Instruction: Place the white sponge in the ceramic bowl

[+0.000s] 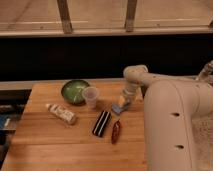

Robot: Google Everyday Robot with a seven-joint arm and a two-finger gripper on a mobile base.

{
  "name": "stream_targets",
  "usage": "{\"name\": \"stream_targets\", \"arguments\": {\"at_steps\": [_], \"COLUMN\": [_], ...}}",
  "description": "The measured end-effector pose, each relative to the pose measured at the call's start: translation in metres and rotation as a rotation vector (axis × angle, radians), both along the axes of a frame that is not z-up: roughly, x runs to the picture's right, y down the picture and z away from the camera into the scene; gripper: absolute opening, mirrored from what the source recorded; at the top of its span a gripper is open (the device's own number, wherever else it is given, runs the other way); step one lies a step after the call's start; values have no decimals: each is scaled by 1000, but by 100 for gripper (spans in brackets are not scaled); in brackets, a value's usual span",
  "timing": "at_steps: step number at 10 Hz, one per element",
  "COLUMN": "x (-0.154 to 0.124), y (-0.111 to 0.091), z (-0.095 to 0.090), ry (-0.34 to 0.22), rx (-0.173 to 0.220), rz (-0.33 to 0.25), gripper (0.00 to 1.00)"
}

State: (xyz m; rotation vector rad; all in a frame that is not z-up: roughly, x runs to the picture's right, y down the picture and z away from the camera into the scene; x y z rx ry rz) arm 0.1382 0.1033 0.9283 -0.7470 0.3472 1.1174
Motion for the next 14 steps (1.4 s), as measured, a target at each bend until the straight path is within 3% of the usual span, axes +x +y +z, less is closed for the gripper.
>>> {"name": "stream_targets", "arguments": {"at_steps": [2,6,9,11,14], "x": [2,11,15,9,9], "y": [-4,-28,-41,-48,-80], "z": [-5,-33,-42,-44,-57], "ry": [-7,-27,-39,-22,9], "rx": [20,111,160,189,272], "rz": [13,60,83,72,73], "gripper": [0,0,0,0,0]}}
